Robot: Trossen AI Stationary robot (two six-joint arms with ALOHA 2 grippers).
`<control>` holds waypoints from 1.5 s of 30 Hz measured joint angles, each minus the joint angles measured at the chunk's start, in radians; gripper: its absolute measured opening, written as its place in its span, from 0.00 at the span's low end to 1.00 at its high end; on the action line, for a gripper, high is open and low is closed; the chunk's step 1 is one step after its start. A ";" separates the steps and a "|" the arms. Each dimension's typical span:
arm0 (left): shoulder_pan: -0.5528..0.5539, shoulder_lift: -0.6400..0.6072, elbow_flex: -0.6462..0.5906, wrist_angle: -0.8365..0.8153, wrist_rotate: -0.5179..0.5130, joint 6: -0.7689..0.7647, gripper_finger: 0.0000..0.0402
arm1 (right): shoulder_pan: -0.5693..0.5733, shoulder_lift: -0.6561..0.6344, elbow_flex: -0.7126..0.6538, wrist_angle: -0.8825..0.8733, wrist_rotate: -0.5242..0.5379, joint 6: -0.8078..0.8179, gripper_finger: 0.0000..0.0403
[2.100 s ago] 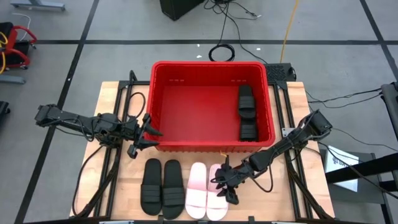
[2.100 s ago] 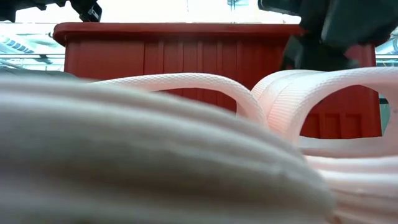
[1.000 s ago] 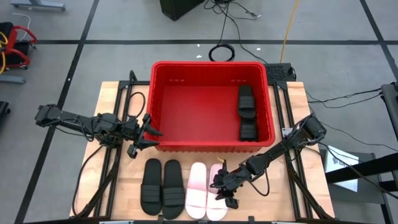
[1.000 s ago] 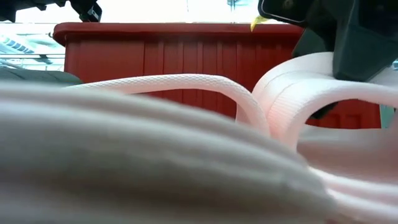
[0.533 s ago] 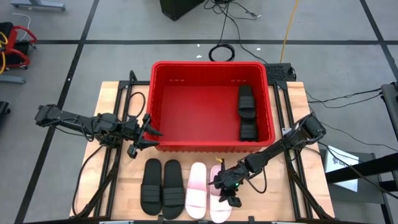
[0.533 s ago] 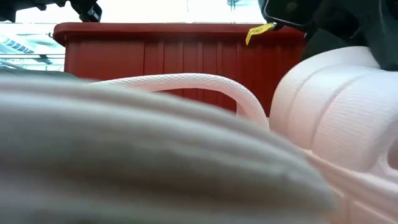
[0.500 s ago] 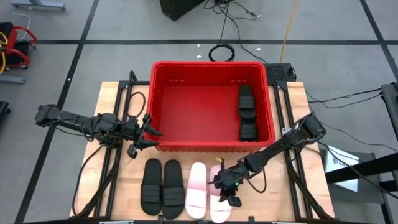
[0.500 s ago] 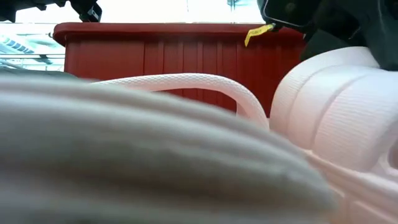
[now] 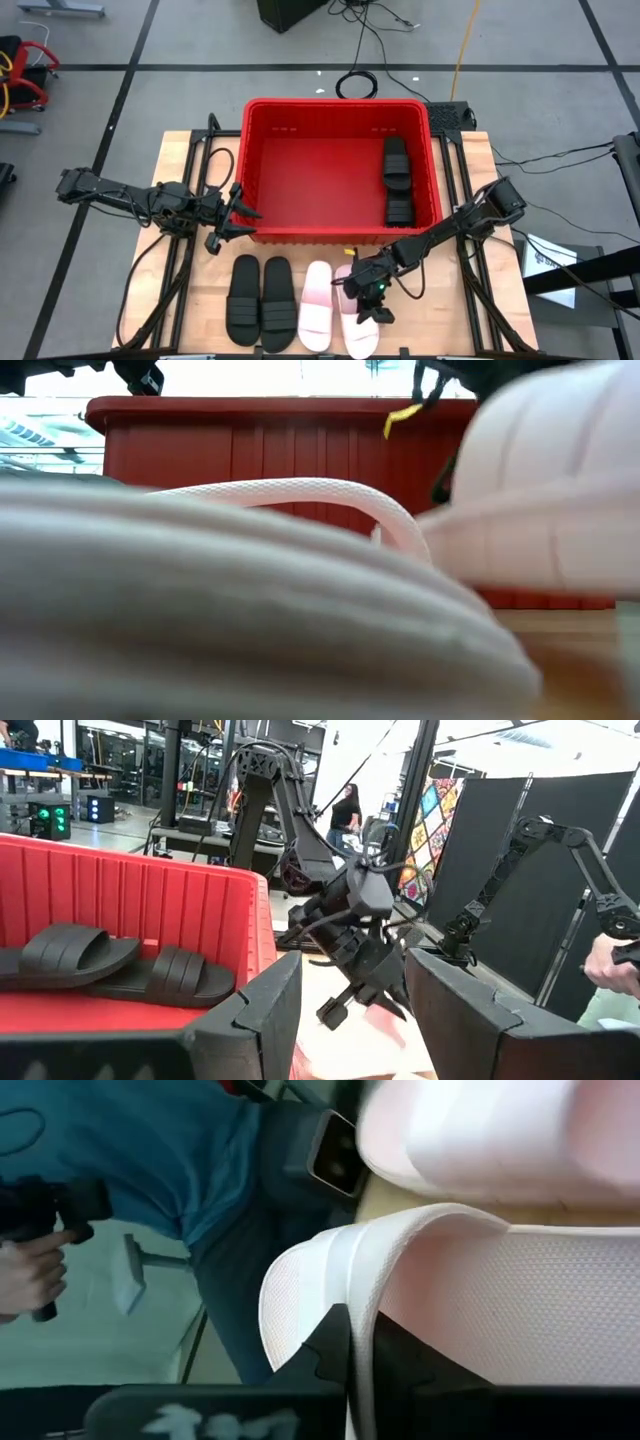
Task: Pick and place slides into bin
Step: Put the right white slide into the red bin
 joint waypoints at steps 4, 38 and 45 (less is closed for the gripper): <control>0.000 0.000 0.000 0.000 0.000 0.000 0.46 | -0.014 -0.021 0.000 0.045 -0.046 -0.037 0.01; 0.000 0.000 0.000 -0.005 -0.019 -0.001 0.46 | -0.181 -0.291 0.001 0.568 0.121 -1.029 0.01; 0.000 0.000 0.000 -0.016 -0.019 0.017 0.46 | -0.183 -0.438 0.001 0.441 0.680 -1.183 0.01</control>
